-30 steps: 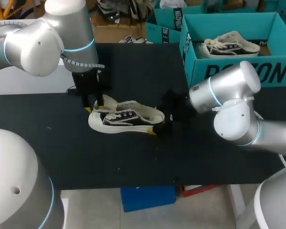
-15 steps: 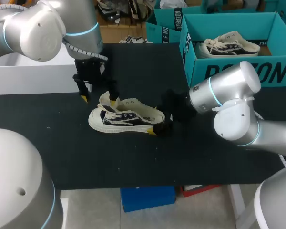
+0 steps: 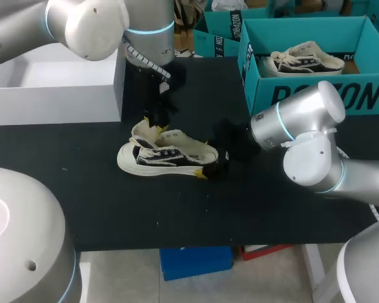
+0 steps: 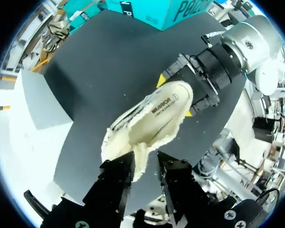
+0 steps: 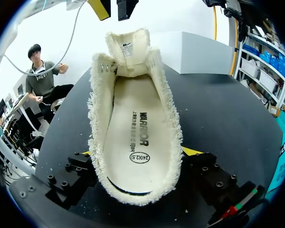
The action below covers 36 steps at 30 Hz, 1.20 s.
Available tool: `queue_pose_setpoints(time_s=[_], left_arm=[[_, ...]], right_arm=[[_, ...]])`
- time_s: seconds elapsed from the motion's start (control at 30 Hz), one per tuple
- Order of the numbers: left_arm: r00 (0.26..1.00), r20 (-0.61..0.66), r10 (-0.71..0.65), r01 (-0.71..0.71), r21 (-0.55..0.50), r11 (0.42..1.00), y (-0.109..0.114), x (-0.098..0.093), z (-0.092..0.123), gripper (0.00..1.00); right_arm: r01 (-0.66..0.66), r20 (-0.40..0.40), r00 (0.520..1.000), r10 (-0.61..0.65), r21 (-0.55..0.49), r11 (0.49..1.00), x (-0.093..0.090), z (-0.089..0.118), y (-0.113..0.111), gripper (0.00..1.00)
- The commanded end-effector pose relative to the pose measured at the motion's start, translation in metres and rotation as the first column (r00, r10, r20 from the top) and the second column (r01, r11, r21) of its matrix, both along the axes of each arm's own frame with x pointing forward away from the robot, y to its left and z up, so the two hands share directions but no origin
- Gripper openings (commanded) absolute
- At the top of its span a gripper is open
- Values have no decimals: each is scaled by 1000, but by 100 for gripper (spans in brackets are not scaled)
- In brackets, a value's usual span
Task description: Take the shoe out of the shoebox, open the shoe tongue, remove and reinsert the insole, then place the shoe into the shoebox
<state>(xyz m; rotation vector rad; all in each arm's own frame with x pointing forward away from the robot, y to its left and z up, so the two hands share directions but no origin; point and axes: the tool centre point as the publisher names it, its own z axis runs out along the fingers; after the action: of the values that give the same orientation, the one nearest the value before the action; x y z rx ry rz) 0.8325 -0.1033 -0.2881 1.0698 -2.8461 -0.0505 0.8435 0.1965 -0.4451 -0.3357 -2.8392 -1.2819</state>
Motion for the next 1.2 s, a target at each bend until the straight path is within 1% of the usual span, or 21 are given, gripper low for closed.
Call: queue_pose_setpoints(time_s=[0.03,0.07,0.73,0.77,0.87,0.97,1.07,1.2], left_arm=[[511,-193,-838,820,-182,542,-9,19,-4,0],[493,-182,-851,823,-220,523,-9,24,-5,0],[493,-182,-851,823,-220,523,-9,24,-5,0],[488,-168,-857,825,-233,515,-8,23,-7,0],[475,-118,-872,849,-199,489,-11,17,-9,0],[471,-63,-880,854,-217,473,-14,15,-9,0],[482,-20,-876,856,-202,476,-16,12,-7,0],[499,17,-866,847,-219,484,-18,12,-10,0]], right_arm=[[3,0,1000,-3,-2,1000,0,-2,0,0],[3,0,1000,-3,-2,1000,0,-2,0,0],[3,0,1000,-3,-2,1000,0,-2,0,0],[3,0,1000,-3,-2,1000,0,-2,0,0],[3,0,1000,-3,-2,1000,0,-2,0,0],[3,0,1000,-3,-2,1000,0,-2,0,0],[3,0,1000,-3,-2,1000,0,-2,0,0],[3,0,1000,-3,-2,1000,0,-2,0,0]])
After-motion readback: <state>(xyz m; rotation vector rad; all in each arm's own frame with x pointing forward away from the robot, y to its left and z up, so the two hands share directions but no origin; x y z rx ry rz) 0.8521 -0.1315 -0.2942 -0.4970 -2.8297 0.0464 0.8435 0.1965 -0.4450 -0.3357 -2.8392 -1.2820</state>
